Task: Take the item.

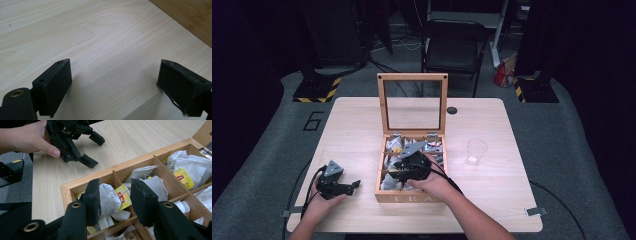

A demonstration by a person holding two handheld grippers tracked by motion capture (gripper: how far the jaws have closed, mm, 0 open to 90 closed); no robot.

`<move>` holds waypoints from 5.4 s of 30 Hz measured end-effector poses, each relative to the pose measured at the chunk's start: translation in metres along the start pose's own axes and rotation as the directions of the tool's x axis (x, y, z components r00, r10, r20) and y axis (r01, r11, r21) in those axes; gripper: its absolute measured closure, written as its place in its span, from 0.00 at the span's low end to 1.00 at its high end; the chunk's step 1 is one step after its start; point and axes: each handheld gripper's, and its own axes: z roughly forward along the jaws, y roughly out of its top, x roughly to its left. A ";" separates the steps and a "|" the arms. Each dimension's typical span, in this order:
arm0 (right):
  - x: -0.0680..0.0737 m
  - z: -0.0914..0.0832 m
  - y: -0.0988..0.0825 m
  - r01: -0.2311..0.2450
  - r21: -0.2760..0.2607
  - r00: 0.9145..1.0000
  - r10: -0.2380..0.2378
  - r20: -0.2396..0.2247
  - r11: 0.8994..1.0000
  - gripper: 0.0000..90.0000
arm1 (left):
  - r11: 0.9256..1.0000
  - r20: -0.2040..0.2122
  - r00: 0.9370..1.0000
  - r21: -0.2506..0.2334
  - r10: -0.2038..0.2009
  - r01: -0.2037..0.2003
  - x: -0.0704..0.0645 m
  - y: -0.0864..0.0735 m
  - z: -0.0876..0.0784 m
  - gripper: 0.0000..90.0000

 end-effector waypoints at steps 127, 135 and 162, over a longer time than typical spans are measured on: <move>-0.010 -0.049 0.034 -0.009 0.018 0.999 0.010 -0.048 1.000 1.00 | 1.000 -0.002 1.000 -0.001 0.009 -0.009 0.000 0.000 0.000 0.13; -0.018 -0.063 0.032 -0.021 0.001 0.999 0.021 -0.029 1.000 1.00 | 1.000 0.001 1.000 -0.001 0.006 -0.006 0.000 0.000 0.000 0.13; -0.048 -0.120 0.015 -0.079 -0.037 0.991 0.082 0.105 0.996 1.00 | 1.000 -0.001 1.000 0.000 0.011 -0.011 0.001 0.000 0.000 0.13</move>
